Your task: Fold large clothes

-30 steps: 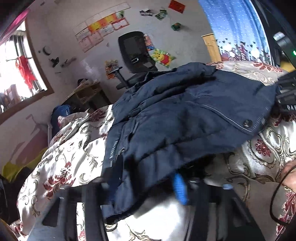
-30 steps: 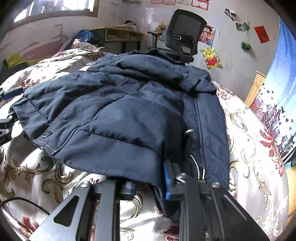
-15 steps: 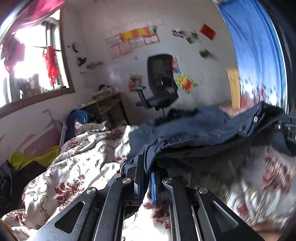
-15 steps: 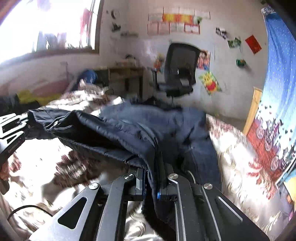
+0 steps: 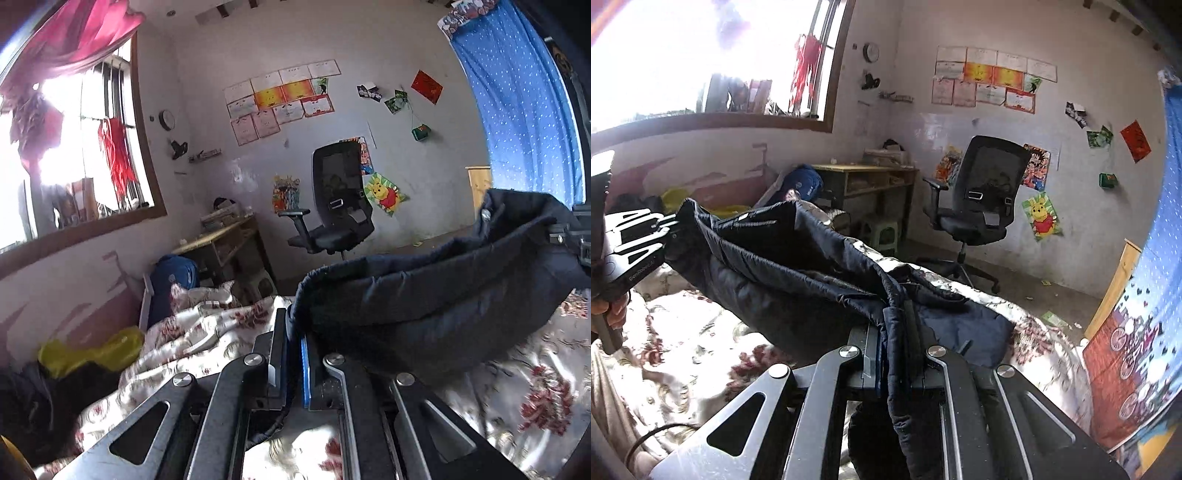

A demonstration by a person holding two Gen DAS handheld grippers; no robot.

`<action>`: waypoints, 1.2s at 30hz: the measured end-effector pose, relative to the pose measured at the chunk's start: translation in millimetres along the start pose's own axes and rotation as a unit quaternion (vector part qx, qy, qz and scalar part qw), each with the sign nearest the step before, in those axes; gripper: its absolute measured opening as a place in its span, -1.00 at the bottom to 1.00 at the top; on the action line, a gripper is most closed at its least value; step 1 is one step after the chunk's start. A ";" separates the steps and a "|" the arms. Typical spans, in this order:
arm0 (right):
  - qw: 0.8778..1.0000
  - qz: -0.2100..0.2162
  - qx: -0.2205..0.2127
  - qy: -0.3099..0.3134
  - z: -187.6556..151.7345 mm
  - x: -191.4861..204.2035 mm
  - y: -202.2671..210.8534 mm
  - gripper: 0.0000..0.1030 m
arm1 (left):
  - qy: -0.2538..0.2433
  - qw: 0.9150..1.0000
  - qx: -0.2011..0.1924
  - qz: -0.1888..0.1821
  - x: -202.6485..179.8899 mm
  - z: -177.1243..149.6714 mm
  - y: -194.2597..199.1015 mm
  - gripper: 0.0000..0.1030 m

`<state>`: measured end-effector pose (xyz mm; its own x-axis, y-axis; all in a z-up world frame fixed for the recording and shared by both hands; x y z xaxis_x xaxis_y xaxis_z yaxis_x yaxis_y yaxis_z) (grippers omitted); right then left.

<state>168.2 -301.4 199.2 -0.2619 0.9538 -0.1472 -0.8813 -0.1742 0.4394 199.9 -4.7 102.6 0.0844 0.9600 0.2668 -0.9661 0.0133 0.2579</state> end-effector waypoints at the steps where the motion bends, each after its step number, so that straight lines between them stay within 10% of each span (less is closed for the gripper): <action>1: 1.000 -0.001 0.012 0.000 8.1 -8.5 -14.3 -0.87 | -0.002 1.000 0.000 0.002 -1.3 6.1 -11.3 -0.90; 22: 0.997 -0.045 0.059 0.030 71.6 -74.8 -248.1 -0.87 | 0.029 0.998 0.054 0.021 -14.1 55.4 -284.8 -0.90; 36: 0.995 -0.043 0.091 -0.003 27.6 -100.8 -372.4 -0.86 | -0.008 0.990 0.127 0.054 -46.2 9.4 -410.5 -0.90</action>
<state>533.6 -325.9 74.9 -0.1850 0.9650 -0.1859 -0.8145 -0.0447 0.5784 594.8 -57.1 -6.8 -0.0099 0.9475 0.3197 -0.8769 -0.1619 0.4526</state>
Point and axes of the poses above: each gripper's, at about its wrist camera, not at the fingertips, and y roughly against the way its jaws point, x to its left, z to its top, the point moved 9 cm from there along -y, roughly the way its jaws point, and after that the axes turned 3 degrees about y, right-handed, at the moved point
